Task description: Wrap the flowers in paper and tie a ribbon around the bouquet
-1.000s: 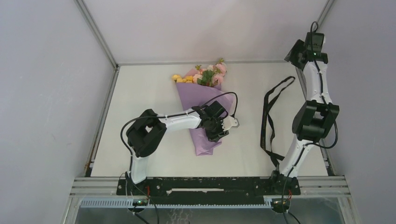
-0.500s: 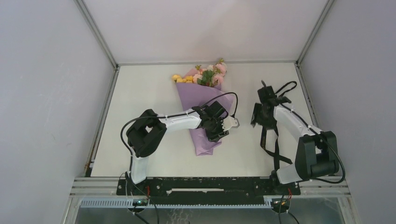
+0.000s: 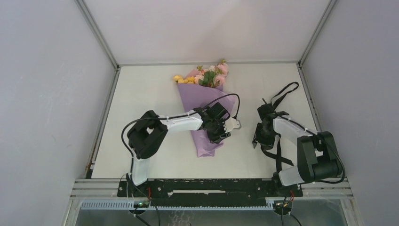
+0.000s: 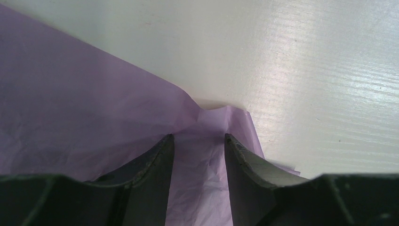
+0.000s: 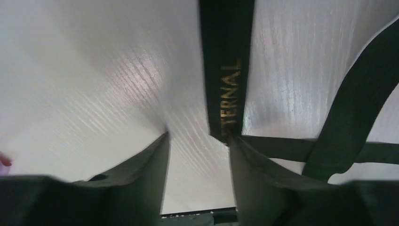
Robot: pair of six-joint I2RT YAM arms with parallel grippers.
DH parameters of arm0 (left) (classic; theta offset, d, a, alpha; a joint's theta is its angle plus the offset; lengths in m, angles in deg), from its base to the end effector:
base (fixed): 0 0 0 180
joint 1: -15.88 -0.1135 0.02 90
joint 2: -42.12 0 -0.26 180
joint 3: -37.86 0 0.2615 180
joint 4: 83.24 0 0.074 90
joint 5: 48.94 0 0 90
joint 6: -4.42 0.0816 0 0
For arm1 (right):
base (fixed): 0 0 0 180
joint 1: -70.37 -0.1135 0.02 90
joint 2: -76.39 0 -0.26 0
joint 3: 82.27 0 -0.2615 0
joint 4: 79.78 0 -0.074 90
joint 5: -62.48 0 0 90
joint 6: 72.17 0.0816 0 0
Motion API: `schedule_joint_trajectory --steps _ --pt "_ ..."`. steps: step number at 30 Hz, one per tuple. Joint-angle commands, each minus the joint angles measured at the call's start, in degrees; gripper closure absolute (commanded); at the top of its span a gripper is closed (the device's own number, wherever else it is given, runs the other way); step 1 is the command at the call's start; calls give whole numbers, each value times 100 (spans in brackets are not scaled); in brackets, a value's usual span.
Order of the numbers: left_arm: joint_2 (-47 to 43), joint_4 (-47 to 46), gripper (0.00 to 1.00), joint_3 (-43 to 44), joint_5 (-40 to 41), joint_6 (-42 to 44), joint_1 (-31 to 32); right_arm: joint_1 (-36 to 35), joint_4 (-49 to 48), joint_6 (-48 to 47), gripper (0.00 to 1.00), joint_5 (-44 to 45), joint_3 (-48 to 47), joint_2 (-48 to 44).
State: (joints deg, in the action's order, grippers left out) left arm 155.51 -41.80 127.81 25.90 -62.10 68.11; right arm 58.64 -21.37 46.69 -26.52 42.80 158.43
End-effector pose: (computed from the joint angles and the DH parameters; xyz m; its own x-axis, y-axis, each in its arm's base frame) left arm 0.2453 -0.3514 0.1098 -0.1776 0.8570 -0.4837 0.9831 0.1766 -0.0480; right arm 0.2244 0.0451 0.0967 -0.9524 0.2951 -0.0768 0.2943 0.9555 0.0225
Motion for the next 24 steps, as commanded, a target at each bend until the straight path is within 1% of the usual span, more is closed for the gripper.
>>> schedule_joint_trajectory --steps 1,3,4,5,6,8,10,11,13,14,17,19,20,22,23,24 --pt "174 338 51 -312 111 27 20 -107 -789 71 57 -486 115 359" --pt "174 338 51 -304 111 30 18 -291 -1066 143 81 -951 119 439" --pt "183 344 51 -297 98 19 24 -456 -1275 237 90 -1296 132 417" --pt "190 340 51 -287 81 24 22 -623 -1593 374 96 -1728 151 377" --pt "197 340 51 -278 67 10 20 -757 -1970 589 99 -2277 180 324" --pt "195 346 51 -285 55 6 24 -903 -2818 1219 100 -3042 198 215" --pt "176 352 51 -302 50 15 19 -944 -3186 1654 100 -3100 192 26" --pt "167 352 51 -311 59 23 18 -926 -3043 1661 92 -2864 118 -66" --pt "142 353 51 -328 73 35 22 -765 -2329 1400 59 -2054 -86 -214" --pt "138 354 51 -329 70 44 21 -589 -2035 1251 51 -1709 -169 -314" --pt "165 338 51 -317 53 50 17 -143 -1543 721 39 -1075 -461 -666" --pt "183 339 51 -312 55 46 20 -7 -1518 319 32 -931 -807 -761" --pt "184 345 51 -312 51 50 27 30 -1699 114 30 -1219 -949 -711" --pt "192 337 51 -312 62 51 22 73 -2385 -277 23 -1995 -1137 -384" --pt "188 341 51 -312 80 57 24 85 -2685 -379 19 -2303 -1272 -79" --pt "180 348 50 -320 93 56 20 90 -2770 -443 13 -2569 -1487 432"
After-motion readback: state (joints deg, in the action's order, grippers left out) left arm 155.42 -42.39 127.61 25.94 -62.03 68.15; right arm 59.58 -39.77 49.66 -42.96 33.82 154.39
